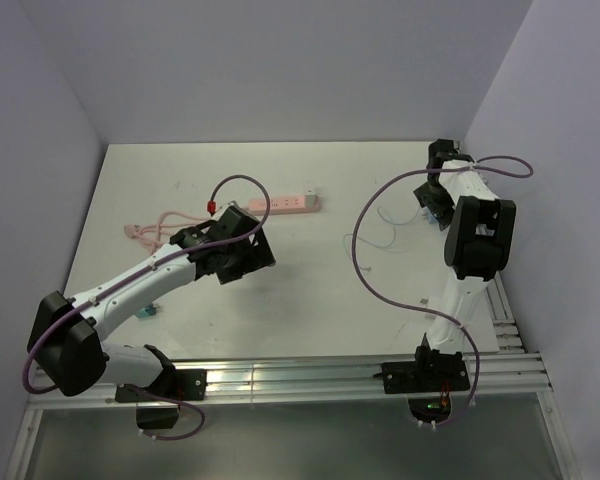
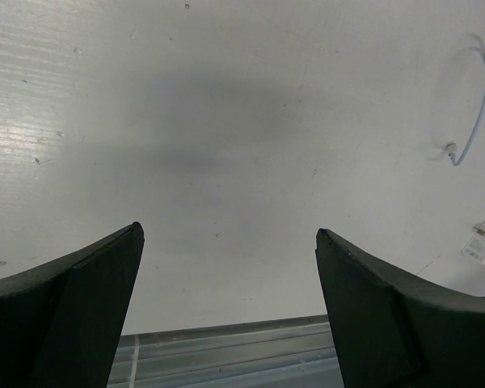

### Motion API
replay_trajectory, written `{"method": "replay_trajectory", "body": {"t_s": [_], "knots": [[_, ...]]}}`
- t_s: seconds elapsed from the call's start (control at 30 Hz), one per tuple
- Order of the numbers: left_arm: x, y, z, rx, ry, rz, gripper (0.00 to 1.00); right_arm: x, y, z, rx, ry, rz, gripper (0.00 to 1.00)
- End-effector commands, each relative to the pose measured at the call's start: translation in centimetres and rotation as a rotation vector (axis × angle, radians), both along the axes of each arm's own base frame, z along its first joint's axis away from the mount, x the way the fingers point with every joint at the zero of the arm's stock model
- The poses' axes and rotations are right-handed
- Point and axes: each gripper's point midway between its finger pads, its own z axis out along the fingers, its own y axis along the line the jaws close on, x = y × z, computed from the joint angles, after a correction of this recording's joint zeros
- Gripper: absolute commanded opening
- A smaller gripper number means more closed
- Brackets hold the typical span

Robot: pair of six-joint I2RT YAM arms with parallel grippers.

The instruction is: Insert the plug

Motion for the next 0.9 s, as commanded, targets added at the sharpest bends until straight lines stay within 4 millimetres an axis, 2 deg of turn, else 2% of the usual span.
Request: {"method": "replay_trajectory", "body": {"t_s": [0.0,0.33,0.53,0.6,0.63,0.67,0.7,0.77,0.8,0.87], "knots": [[1.1,-1.0,1.5,-0.023,-0.055,-0.02,0.93,1.9,-2.0,1.4,-0.054,-0.064,-0.068,0.97],[1.2,-1.6,1.3,-0.032,-0.062,-0.061,0.93,2.7,-3.6,-1.7,-0.025,-0.029,-0.086,0.95],[1.0,-1.5,1.3,-0.036,-0.063,-0.069,0.92,2.9,-4.0,-2.2,-0.032,-0.007,-0.083,0.82],[1.0,-1.6,1.5,-0.046,-0.07,-0.073,0.92,2.9,-3.6,-2.1,-0.014,-0.013,-0.071,0.7],[0.9,-1.6,1.8,-0.052,-0.081,-0.086,0.9,2.6,-3.3,-2.5,-0.002,-0.006,-0.065,0.6],[0.8,-1.7,2.0,-0.061,-0.086,-0.097,0.89,2.4,-3.1,-2.4,0.004,-0.009,-0.056,0.43],[0.8,-1.7,2.2,-0.064,-0.093,-0.097,0.89,2.5,-2.7,-1.8,0.007,-0.029,-0.042,0.37],[0.5,-1.7,2.7,-0.084,-0.115,-0.119,0.89,2.0,-1.8,-1.8,0.019,-0.031,-0.016,0.26],[0.4,-1.9,3.6,-0.107,-0.146,-0.139,0.88,2.2,-0.9,-0.7,0.022,-0.061,0.01,0.25],[-0.3,-2.3,3.9,-0.15,-0.157,-0.179,0.88,1.5,0.7,-0.1,0.034,-0.071,0.048,0.22]]}}
